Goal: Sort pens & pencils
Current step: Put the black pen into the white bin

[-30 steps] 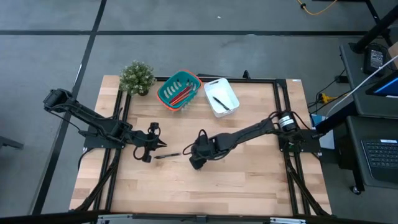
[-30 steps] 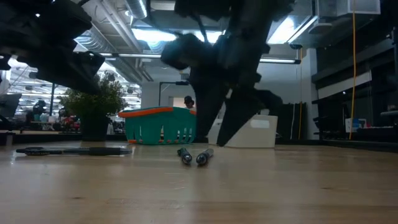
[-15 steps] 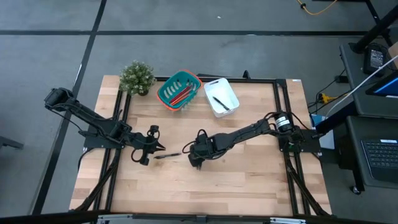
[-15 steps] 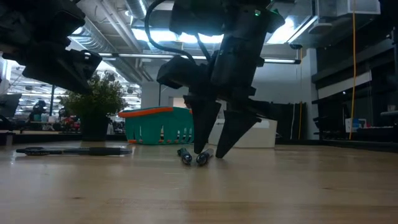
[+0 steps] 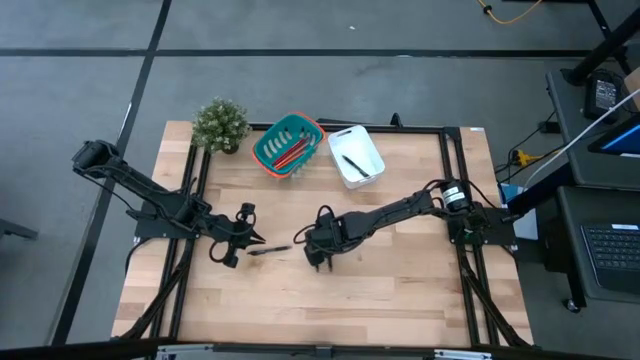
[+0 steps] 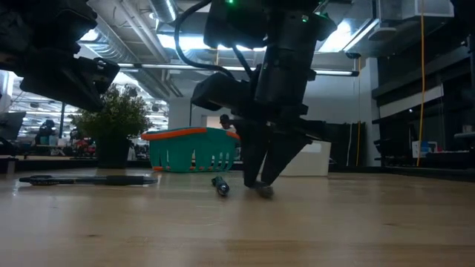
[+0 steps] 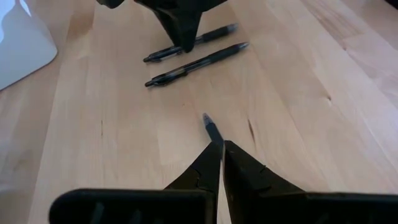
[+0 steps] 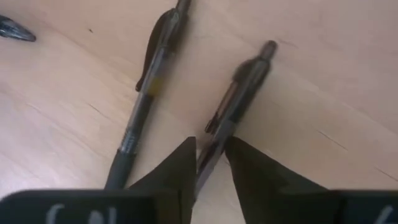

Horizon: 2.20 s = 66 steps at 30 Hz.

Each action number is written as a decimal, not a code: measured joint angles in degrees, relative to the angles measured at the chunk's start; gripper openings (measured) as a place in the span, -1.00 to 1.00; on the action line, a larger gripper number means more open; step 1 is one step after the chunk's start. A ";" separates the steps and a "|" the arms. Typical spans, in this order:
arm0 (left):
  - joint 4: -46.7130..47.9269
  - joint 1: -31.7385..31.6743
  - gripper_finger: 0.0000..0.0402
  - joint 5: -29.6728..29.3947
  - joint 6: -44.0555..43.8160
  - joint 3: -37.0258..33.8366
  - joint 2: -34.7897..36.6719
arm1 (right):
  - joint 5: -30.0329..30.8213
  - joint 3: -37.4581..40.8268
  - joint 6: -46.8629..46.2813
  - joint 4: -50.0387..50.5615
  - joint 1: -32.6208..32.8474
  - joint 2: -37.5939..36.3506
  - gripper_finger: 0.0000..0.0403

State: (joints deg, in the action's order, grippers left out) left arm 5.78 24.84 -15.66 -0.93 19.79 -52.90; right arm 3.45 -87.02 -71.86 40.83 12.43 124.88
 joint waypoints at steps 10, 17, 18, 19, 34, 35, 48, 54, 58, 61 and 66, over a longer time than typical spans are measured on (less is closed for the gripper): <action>0.35 0.00 -0.93 0.15 -0.07 0.00 0.02 | -2.94 0.00 7.62 1.33 -0.04 0.00 -0.67; 0.84 0.00 -0.93 0.15 -0.11 0.00 0.02 | -2.92 0.01 12.34 1.40 0.00 0.00 -0.85; 0.81 0.00 -0.93 0.15 -0.11 0.00 0.02 | -2.77 0.01 12.73 1.40 0.00 0.00 -0.85; 0.81 0.00 -0.93 0.15 -0.11 0.00 0.02 | -2.50 0.00 13.42 1.40 0.03 0.00 -0.85; 0.89 0.00 -0.93 0.15 -0.61 0.00 0.02 | -0.97 -2.29 20.29 3.41 0.20 0.07 -0.85; 0.98 0.00 -0.93 0.15 -0.62 0.00 0.02 | -0.78 -3.41 21.16 4.32 0.23 0.23 -0.85; 2.22 0.00 -0.93 0.15 -1.75 0.00 0.02 | 11.04 -17.61 22.17 26.08 0.98 0.50 -0.87; 2.38 0.00 -0.93 0.15 -1.95 0.00 0.00 | 13.83 -20.74 22.48 27.67 1.03 0.39 -0.88; 2.40 0.00 -0.93 0.15 -1.95 0.00 0.02 | 14.53 -21.82 22.75 28.00 1.20 0.39 -0.89; 2.40 0.00 -0.93 0.15 -1.95 0.00 0.02 | 15.54 -22.08 22.78 28.89 1.58 0.17 -0.89; 2.61 0.00 -0.93 0.15 -1.95 0.00 0.02 | 17.53 -22.14 21.37 30.87 2.18 -1.81 -0.97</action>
State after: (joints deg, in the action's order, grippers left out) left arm 8.40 24.84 -15.51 -2.87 19.79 -52.88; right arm 20.98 -109.16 -50.48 71.71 14.60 123.07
